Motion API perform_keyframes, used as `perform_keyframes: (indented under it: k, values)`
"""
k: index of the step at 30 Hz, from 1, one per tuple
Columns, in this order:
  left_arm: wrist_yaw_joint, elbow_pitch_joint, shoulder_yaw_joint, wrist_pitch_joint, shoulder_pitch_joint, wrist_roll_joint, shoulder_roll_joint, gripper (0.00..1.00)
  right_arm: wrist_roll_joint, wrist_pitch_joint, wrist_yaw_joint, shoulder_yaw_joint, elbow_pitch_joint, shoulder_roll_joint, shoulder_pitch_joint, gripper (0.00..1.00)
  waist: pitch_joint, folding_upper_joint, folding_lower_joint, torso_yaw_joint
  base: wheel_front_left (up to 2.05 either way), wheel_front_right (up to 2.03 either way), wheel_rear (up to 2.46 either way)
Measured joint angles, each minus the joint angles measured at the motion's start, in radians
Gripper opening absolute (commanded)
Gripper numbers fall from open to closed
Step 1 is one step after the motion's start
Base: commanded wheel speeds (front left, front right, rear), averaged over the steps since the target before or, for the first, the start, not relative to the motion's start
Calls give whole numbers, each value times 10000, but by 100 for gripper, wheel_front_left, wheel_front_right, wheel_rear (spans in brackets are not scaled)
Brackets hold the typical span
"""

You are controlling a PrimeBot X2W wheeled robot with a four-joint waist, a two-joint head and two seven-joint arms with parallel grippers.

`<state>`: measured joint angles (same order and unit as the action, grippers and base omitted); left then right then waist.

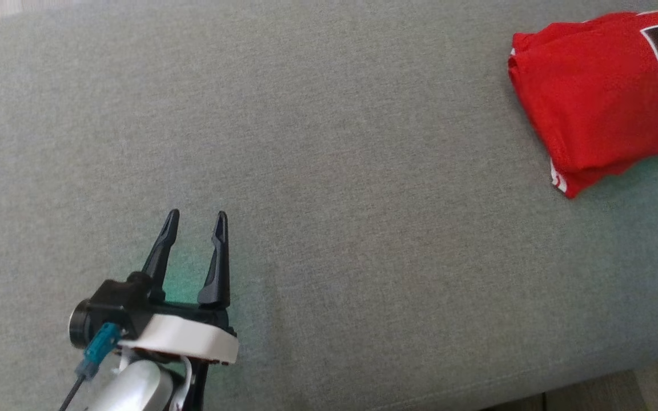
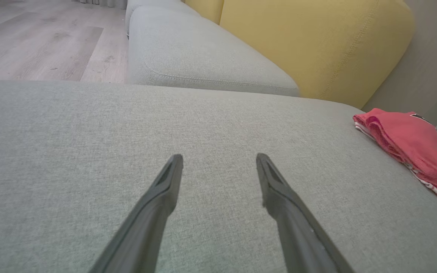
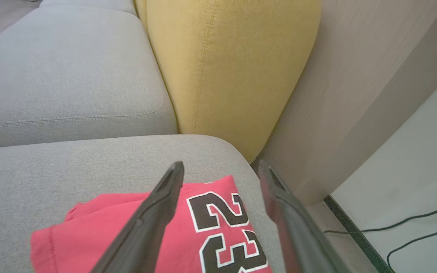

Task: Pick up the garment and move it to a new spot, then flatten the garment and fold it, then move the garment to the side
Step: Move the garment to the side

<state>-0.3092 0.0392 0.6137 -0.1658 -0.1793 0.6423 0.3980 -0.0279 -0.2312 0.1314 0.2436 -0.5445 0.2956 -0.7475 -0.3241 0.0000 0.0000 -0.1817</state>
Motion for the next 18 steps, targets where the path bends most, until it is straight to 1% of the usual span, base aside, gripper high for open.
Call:
perform_keyframes:
  k: [4,10,13,18]
  values:
    - [-2,-4,2,-2,2,2,2,100,19,188,0,-485,169,-180,21,100,206,0,0,-77,0,0,0]
    - [-84,-69,-33,-201,26,128,-17,100,31,604,0,-1174,846,-384,264,100,709,0,0,-37,0,0,0]
    - [-92,-174,-253,-382,129,291,-59,100,92,746,0,-1415,1210,-621,750,100,1066,0,0,93,0,0,0]
    - [-138,-663,-773,-573,714,589,-56,100,98,1129,0,-1584,1870,-1271,1990,100,1750,0,-1,461,0,0,0]
